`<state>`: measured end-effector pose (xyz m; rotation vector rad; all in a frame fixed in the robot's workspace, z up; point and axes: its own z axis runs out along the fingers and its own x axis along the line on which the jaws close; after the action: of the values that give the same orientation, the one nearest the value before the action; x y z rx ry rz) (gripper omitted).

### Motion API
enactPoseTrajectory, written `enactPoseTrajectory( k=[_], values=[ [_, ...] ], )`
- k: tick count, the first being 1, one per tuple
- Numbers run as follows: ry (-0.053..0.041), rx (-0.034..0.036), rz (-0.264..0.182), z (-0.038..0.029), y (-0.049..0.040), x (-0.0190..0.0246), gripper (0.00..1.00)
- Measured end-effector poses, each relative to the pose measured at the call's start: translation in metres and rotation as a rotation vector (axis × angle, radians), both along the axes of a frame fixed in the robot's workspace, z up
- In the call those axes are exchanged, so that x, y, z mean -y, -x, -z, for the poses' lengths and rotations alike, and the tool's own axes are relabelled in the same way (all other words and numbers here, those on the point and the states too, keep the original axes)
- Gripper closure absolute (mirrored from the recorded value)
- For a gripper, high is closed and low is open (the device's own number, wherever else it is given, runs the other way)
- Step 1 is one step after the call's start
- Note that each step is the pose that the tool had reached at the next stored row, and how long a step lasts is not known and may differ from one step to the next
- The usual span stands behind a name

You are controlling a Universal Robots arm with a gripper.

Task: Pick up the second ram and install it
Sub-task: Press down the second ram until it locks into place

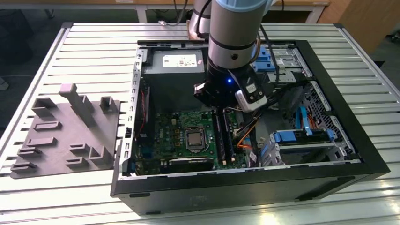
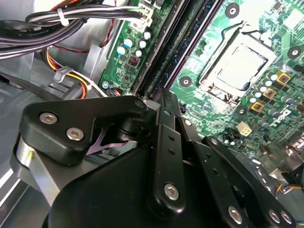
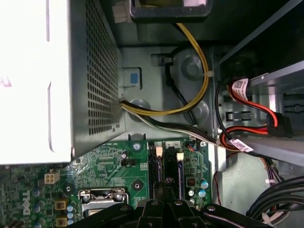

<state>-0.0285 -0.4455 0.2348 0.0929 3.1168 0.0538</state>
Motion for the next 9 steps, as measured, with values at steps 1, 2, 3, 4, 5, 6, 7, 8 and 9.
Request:
enactPoseTrajectory(
  k=[1,2,3,4,5,6,7,8,9],
  values=[
    [0.0001,-0.0001,0.0,0.0007,0.0,-0.0003,0.89],
    [0.0001,0.0,0.0,0.0014,0.0,-0.0005,0.89],
    [0.0001,-0.0001,0.0,0.0019,0.0,-0.0006,0.89],
    [0.0001,-0.0001,0.0,0.0024,0.0,-0.0007,0.89],
    [0.0001,-0.0001,0.0,0.0029,0.0,-0.0008,0.89],
    [0.0001,-0.0001,0.0,0.0036,0.0,-0.0009,0.89],
    [0.0001,0.0,0.0,0.0043,0.0,-0.0009,0.89],
    [0.0001,-0.0001,0.0,0.005,0.0,-0.001,0.89],
    [0.0,0.0,0.0,0.0055,0.0,-0.0011,0.89]
  ],
)
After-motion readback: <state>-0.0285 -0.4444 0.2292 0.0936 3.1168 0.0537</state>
